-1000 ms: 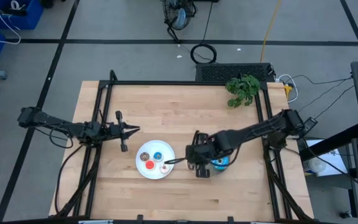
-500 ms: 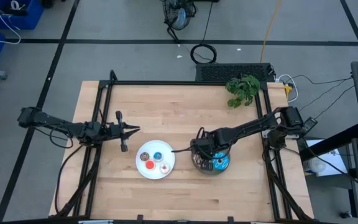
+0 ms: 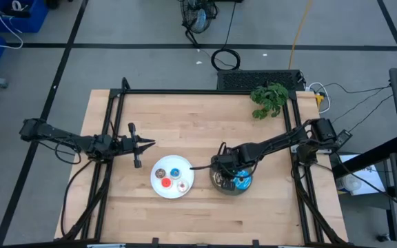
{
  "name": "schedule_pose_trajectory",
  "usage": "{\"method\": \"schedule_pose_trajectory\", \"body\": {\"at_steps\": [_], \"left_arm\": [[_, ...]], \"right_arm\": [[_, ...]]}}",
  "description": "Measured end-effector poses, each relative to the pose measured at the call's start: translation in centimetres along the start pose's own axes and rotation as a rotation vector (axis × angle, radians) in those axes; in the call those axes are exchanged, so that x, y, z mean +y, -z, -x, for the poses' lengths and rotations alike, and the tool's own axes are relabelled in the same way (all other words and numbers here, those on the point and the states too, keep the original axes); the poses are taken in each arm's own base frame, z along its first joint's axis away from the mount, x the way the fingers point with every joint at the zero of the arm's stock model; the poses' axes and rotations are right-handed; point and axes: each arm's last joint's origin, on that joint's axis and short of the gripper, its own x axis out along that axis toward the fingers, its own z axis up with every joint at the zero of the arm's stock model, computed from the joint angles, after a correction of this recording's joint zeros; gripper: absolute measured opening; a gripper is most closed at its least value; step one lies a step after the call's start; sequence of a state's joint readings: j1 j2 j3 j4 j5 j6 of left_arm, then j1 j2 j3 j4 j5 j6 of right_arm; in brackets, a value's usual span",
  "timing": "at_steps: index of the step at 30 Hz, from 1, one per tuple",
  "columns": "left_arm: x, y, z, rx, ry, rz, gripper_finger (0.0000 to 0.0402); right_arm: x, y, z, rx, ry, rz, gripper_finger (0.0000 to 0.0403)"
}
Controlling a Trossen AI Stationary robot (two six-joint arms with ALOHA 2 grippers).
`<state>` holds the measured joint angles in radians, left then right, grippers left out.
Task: Pick & Place donuts
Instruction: Put the large black donut on the gray plate
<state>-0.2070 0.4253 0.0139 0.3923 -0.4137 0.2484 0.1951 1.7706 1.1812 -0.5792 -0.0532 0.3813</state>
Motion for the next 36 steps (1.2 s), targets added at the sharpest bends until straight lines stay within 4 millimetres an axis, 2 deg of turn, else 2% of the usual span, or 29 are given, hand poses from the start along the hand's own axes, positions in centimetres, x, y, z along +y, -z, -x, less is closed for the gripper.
{"method": "schedule_pose_trajectory", "body": {"at_steps": [9,18,27,36], "left_arm": [[0.0,0.0,0.0,0.000,0.000,0.000,0.0037],[0.0,0.0,0.0,0.000,0.000,0.000,0.0037],[0.0,0.0,0.0,0.000,-0.001,0.000,0.0037],[0.0,0.0,0.0,0.000,-0.001,0.000,0.0037]], "right_arm": [[-0.2,0.5,-0.8,-0.015,-0.011,-0.009,0.0009],[0.5,-0.6,-0.6,-0.111,-0.135,-0.007,0.0009],[0.3,0.1,-0.9,-0.050,-0.106,-0.016,0.0009],[-0.7,2.3,-2.8,-0.037,-0.105,-0.050,0.0016]]}}
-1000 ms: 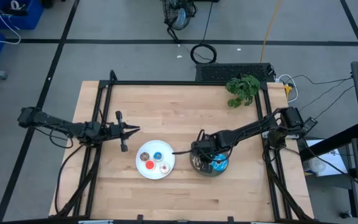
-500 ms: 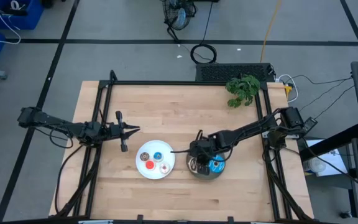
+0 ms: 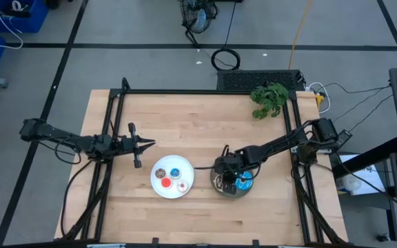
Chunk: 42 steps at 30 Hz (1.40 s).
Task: Pick & Place donuts
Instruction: Put the large black donut on the gray plate
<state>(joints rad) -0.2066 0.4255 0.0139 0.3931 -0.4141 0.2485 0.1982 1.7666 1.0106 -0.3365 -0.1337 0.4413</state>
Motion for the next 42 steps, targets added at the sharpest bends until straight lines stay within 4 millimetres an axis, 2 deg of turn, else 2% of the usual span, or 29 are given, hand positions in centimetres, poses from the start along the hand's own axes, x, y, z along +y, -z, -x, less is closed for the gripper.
{"method": "schedule_pose_trajectory", "body": {"at_steps": [12,19,25,34,42], "left_arm": [[0.0,0.0,0.0,0.000,0.000,-0.001,0.0037],[0.0,0.0,0.0,0.000,0.000,-0.001,0.0037],[0.0,0.0,0.0,0.000,0.000,-0.001,0.0037],[0.0,0.0,0.0,-0.001,0.001,-0.001,0.0037],[0.0,0.0,0.0,0.002,0.001,-0.002,0.0037]], "right_arm": [[0.2,-0.4,0.1,-0.020,-0.005,0.015,0.0130],[0.2,-0.8,0.9,0.024,0.110,0.010,0.0187],[0.2,-0.9,1.0,0.023,0.129,0.010,0.0204],[0.2,-0.9,1.0,0.022,0.127,0.011,0.0206],[1.0,-2.1,3.0,-0.026,0.132,0.043,0.0206]]}}
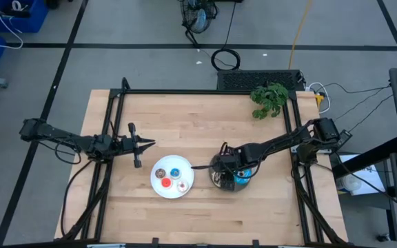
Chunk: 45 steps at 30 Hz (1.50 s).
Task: Pick & Place donuts
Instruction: Put the large black donut on the gray plate, then return to Home Position
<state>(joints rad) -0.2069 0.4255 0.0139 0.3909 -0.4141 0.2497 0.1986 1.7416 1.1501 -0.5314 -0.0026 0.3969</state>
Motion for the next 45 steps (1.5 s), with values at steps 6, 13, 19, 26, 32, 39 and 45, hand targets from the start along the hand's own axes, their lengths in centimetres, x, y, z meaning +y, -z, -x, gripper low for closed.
{"method": "schedule_pose_trajectory", "body": {"at_steps": [6,13,19,26,32,39,45], "left_arm": [[0.0,0.0,0.0,0.001,-0.004,0.000,0.0037],[0.0,0.0,0.0,0.001,-0.005,0.000,0.0037],[0.0,0.0,0.0,0.001,-0.009,0.000,0.0037],[0.2,0.0,0.0,0.016,-0.068,0.032,0.0037],[0.3,-0.2,0.0,-0.004,-0.097,0.041,0.0037],[0.3,-0.3,0.1,-0.008,-0.109,0.013,0.0037],[-0.2,-0.5,0.2,-0.026,-0.048,-0.053,0.0006]], "right_arm": [[-0.1,0.2,0.1,0.029,0.014,0.000,0.0206],[0.0,0.0,2.0,0.000,0.007,0.004,0.0206],[0.2,0.0,7.3,-0.170,0.017,-0.005,0.0205],[1.2,2.6,13.1,-0.444,0.138,0.120,0.0126],[1.0,7.0,14.0,-0.600,0.138,0.158,0.0010],[-0.8,11.4,11.8,-0.760,0.056,0.194,0.0002],[-2.5,13.8,10.4,-0.914,0.130,0.236,0.0001]]}}
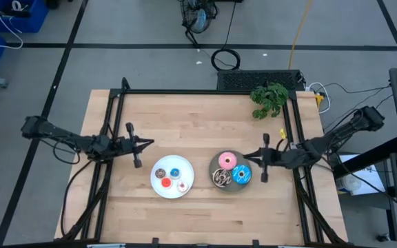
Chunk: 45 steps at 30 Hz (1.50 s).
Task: Pick & Place donuts
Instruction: Return to Home Position
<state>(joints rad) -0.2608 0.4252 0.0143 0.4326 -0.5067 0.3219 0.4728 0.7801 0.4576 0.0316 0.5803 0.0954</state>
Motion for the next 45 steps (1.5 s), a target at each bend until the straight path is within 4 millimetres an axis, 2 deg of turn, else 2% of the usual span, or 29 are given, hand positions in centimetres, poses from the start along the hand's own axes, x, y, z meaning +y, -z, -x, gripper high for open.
{"method": "schedule_pose_trajectory", "body": {"at_steps": [7,17,24,29,34,42,45], "left_arm": [[0.3,-0.9,0.1,-0.091,-0.020,0.010,0.0004],[0.2,-0.9,0.1,-0.084,-0.004,0.053,0.0006],[0.2,-0.4,0.0,-0.038,-0.015,0.015,0.0005],[0.2,-0.4,0.0,-0.044,-0.002,-0.001,0.0006],[0.4,-0.3,-0.1,-0.054,0.038,-0.017,0.0009],[0.5,-0.1,-0.2,-0.044,0.034,-0.021,0.0009],[0.6,-0.3,-0.2,-0.057,0.025,-0.018,0.0006]], "right_arm": [[-1.0,1.8,1.8,-0.138,-0.032,0.022,0.0001],[-2.7,3.2,4.3,-0.339,-0.039,-0.018,0.0001],[-3.3,4.4,5.0,-0.382,-0.034,0.003,0.0001],[-3.2,6.1,4.6,-0.378,-0.036,-0.026,0.0000],[-3.6,6.0,4.9,-0.433,-0.012,-0.073,0.0000],[-3.8,6.2,4.8,-0.404,0.016,0.000,0.0000],[-4.0,5.7,5.1,-0.419,0.049,0.002,0.0000]]}}
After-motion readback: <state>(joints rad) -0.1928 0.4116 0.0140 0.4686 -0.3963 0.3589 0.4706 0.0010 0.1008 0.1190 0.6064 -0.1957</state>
